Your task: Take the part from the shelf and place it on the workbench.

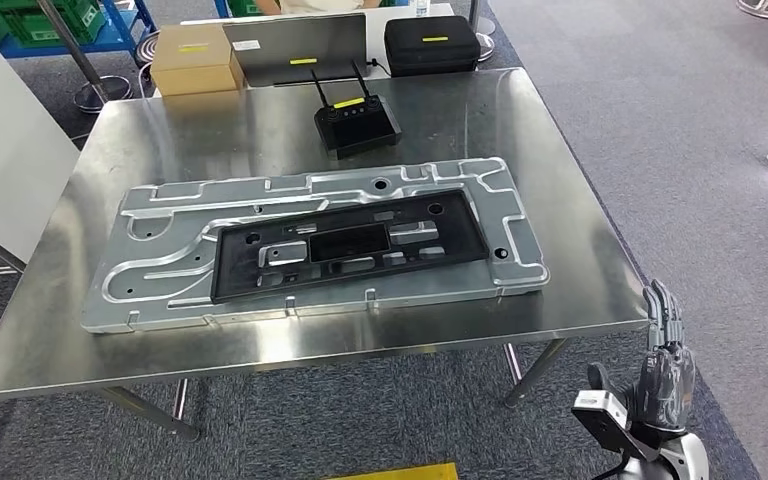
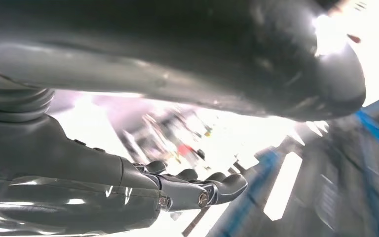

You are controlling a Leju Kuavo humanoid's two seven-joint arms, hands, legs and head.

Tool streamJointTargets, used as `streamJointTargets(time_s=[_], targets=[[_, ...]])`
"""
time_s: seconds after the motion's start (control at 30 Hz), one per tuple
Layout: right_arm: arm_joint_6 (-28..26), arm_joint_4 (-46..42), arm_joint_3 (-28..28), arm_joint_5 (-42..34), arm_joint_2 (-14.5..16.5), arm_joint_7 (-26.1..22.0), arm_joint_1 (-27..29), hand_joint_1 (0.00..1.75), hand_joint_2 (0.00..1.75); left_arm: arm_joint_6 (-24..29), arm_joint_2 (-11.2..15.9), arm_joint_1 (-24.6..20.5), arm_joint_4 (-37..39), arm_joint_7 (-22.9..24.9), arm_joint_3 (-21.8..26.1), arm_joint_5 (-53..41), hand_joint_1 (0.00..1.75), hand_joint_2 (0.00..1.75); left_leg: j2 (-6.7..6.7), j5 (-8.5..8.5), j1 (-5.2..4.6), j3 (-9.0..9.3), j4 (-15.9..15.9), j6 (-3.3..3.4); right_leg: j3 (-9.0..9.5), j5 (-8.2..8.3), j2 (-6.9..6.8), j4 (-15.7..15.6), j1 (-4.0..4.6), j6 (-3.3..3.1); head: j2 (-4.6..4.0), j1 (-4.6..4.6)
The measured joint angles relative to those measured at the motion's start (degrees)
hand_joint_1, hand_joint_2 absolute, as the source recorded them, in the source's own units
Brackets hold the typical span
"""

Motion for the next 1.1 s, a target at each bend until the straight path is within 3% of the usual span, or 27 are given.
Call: streamJointTargets(time_s=[0.03,0.07,0.1,0.2,0.23,0.27,0.33,0.37,0.4,0.43,0.5,0.53,0.57,0.6,0.67,0.73,0.77,0.83,0.87,0.9,0.93,1.0,1.03,1.07,1.1], targets=[[0.12,2.54,-0.68,-0.3,0.21,0.0,-0.04,0.0,0.0,-0.15,-0.02,0.03,0.0,-0.03,-0.02,0.0,0.0,0.0,0.0,-1.4,0.03,-0.37,2.59,-0.09,-0.69,0.51,-0.05,0.03,0.08,0.01,0.0,0.0],[0.1,5.38,-1.38,-0.66,0.38,-0.03,-0.12,0.0,0.0,-0.29,-0.05,0.07,0.0,-0.09,-0.04,0.0,0.0,0.0,0.01,-1.7,0.04,0.33,3.13,-0.08,-1.32,1.01,-0.08,0.06,0.16,0.07,0.0,0.0],[-0.01,8.47,-2.1,-1.16,0.53,-0.07,-0.22,0.0,0.0,-0.41,-0.08,0.1,0.0,-0.16,-0.08,0.0,0.0,0.0,0.01,-0.97,0.04,2.26,1.2,0.06,-1.89,1.49,-0.1,0.09,0.23,0.15,0.0,0.0],[-0.82,17.8,-3.74,-3.09,0.74,-0.11,-0.82,0.0,0.0,-0.5,-0.07,-0.05,-0.01,-0.47,-0.15,0.0,0.0,0.0,-0.02,2.51,-0.23,10.77,-11.68,1.01,-3.09,2.94,-0.13,0.18,0.43,0.66,0.0,0.01],[-1.22,20.88,-4.1,-3.54,0.74,-0.13,-1.25,0.0,0.0,-0.49,-0.07,-0.1,-0.01,-0.54,-0.18,0.0,0.0,0.0,-0.02,3.12,-0.41,12.15,-14.17,1.35,-3.26,3.46,-0.13,0.13,0.43,0.97,0.0,0.01],[-1.61,23.96,-4.42,-3.79,0.73,-0.13,-1.75,0.0,0.0,-0.47,-0.08,-0.14,-0.01,-0.57,-0.22,0.0,0.0,0.0,-0.02,3.41,-0.63,12.4,-15.01,1.66,-3.28,3.98,-0.12,-0.02,0.36,1.32,0.0,0.02],[-2.16,29.75,-4.95,-4.08,0.65,-0.14,-2.74,0.0,0.0,-0.38,-0.15,-0.08,0.0,-0.57,-0.41,0.0,0.0,0.0,0.06,4.68,-0.69,11.89,-15.06,2.32,-3.33,5.04,-0.06,-0.57,0.19,2.05,0.0,0.01],[-2.31,32.5,-5.17,-4.28,0.59,-0.14,-3.16,0.0,0.0,-0.34,-0.19,-0.09,0.0,-0.55,-0.53,0.0,0.0,0.0,0.17,5.51,-0.61,11.44,-15.33,2.71,-3.57,4.65,0.01,-0.47,0.12,2.36,0.0,0.02],[-2.4,35.08,-5.36,-4.53,0.49,-0.14,-3.57,0.0,0.0,-0.3,-0.24,-0.1,-0.01,-0.54,-0.64,0.0,0.0,0.0,0.28,6.46,-0.48,10.78,-15.64,3.12,-4.1,2.97,0.09,0.63,0.05,2.62,0.0,0.03],[-2.48,37.45,-5.53,-4.73,0.36,-0.14,-4.03,0.0,0.0,-0.27,-0.3,-0.1,-0.01,-0.53,-0.73,0.0,0.0,0.0,0.41,7.4,-0.35,9.97,-15.88,3.39,-4.88,0.2,0.16,2.91,-0.04,2.84,0.0,0.03],[-2.83,41.71,-5.73,-4.87,0.18,-0.14,-5.03,0.0,0.0,-0.23,-0.36,-0.02,-0.01,-0.52,-0.92,0.0,0.0,0.0,0.59,8.89,-0.4,8.12,-15.82,3.61,-6.63,-6.21,0.21,10.29,-0.23,3.29,0.0,0.04],[-3.1,43.76,-5.8,-4.88,0.13,-0.14,-5.58,0.0,0.0,-0.19,-0.39,0.02,0.0,-0.52,-1.04,0.0,0.0,0.0,0.66,9.56,-0.4,7.16,-15.68,3.52,-7.03,-7.83,0.2,13.74,-0.29,3.51,0.0,0.04],[-3.48,45.95,-5.89,-4.88,0.1,-0.14,-6.1,0.0,0.0,-0.16,-0.42,0.03,-0.01,-0.52,-1.16,0.0,0.0,0.0,0.73,10.2,-0.39,6.15,-15.45,3.42,-6.66,-8.0,0.2,15.82,-0.36,3.69,0.0,0.04],[-3.84,48.04,-5.99,-4.89,0.08,-0.14,-6.54,0.0,0.0,-0.14,-0.46,0.03,-0.01,-0.52,-1.27,0.0,0.0,0.0,0.76,10.77,-0.36,5.14,-15.13,3.27,-5.32,-7.04,0.19,15.93,-0.47,3.82,0.0,0.04],[-4.61,51.54,-6.18,-4.9,0.01,-0.14,-7.4,0.0,0.0,-0.13,-0.56,-0.01,-0.02,-0.54,-1.45,0.0,0.0,0.0,0.77,11.66,-0.3,3.25,-14.23,2.82,0.5,-4.67,0.19,9.94,-0.73,3.89,0.0,0.04],[-5.35,54.46,-6.35,-4.87,-0.11,-0.14,-8.41,0.0,0.0,-0.13,-0.62,-0.1,-0.01,-0.56,-1.54,0.0,0.0,0.0,0.79,12.34,-0.38,2.04,-13.3,2.15,6.28,-5.23,0.29,1.82,-0.61,3.55,0.0,0.03],[-5.68,55.86,-6.43,-4.8,-0.18,-0.13,-8.84,0.0,0.0,-0.13,-0.62,-0.16,-0.01,-0.57,-1.54,0.0,0.0,0.0,0.8,12.7,-0.41,1.79,-13.05,1.78,7.63,-5.9,0.35,-0.38,-0.44,3.24,0.0,0.02],[-6.01,58.58,-6.62,-4.54,-0.35,-0.03,-9.35,0.0,0.0,-0.12,-0.63,-0.14,-0.01,-0.58,-1.54,0.0,0.0,0.0,0.78,13.57,-0.37,1.56,-13.18,0.97,7.51,-5.7,0.36,-1.08,-0.2,2.38,0.0,0.01],[-6.07,59.84,-6.72,-4.38,-0.42,0.11,-9.58,0.0,0.0,-0.1,-0.65,-0.08,-0.01,-0.58,-1.54,0.0,0.0,0.0,0.74,13.31,-0.25,1.29,-12.95,0.62,7.1,-5.17,0.21,-1.17,-0.21,1.9,0.0,0.01],[-6.05,61.01,-6.8,-4.22,-0.46,0.39,-9.77,0.0,0.0,-0.09,-0.7,0.02,0.0,-0.58,-1.54,0.0,0.0,0.0,0.7,11.93,-0.14,0.75,-12.0,0.31,6.5,-4.48,0.07,-1.26,-0.24,1.38,0.0,0.01],[-5.97,62.03,-6.86,-4.04,-0.49,0.8,-9.92,0.0,0.0,-0.06,-0.76,0.09,0.0,-0.58,-1.55,0.0,0.0,0.0,0.67,9.41,-0.03,-0.08,-9.89,0.03,5.73,-3.7,-0.07,-1.36,-0.26,0.97,0.0,0.01],[-5.63,63.8,-6.94,-3.69,-0.55,1.7,-10.05,0.0,0.0,0.01,-0.86,0.08,0.0,-0.58,-1.55,0.0,0.0,0.0,0.66,3.0,0.1,-2.06,-2.58,-0.39,3.8,-2.18,-0.18,-1.32,-0.1,0.56,0.0,0.0],[-5.44,64.59,-6.98,-3.58,-0.57,2.02,-10.04,0.0,0.0,0.05,-0.86,0.07,0.0,-0.58,-1.55,0.0,0.0,0.0,0.65,1.06,0.11,-2.65,1.18,-0.53,2.78,-1.42,-0.2,-1.26,0.0,0.54,0.0,0.0],[-5.31,65.27,-7.03,-3.51,-0.58,2.18,-10.03,0.0,0.0,0.07,-0.86,0.09,0.0,-0.58,-1.55,0.0,0.0,0.0,0.65,0.6,0.11,-2.57,3.76,-0.58,1.74,-0.68,-0.22,-1.17,0.1,0.56,0.0,0.0],[-5.23,65.87,-7.07,-3.49,-0.58,2.25,-10.03,0.0,0.0,0.08,-0.87,0.1,0.0,-0.58,-1.55,0.0,0.0,0.0,0.65,1.51,0.11,-1.54,4.45,-0.5,0.72,0.03,-0.23,-1.05,0.19,0.61,0.0,0.0]])
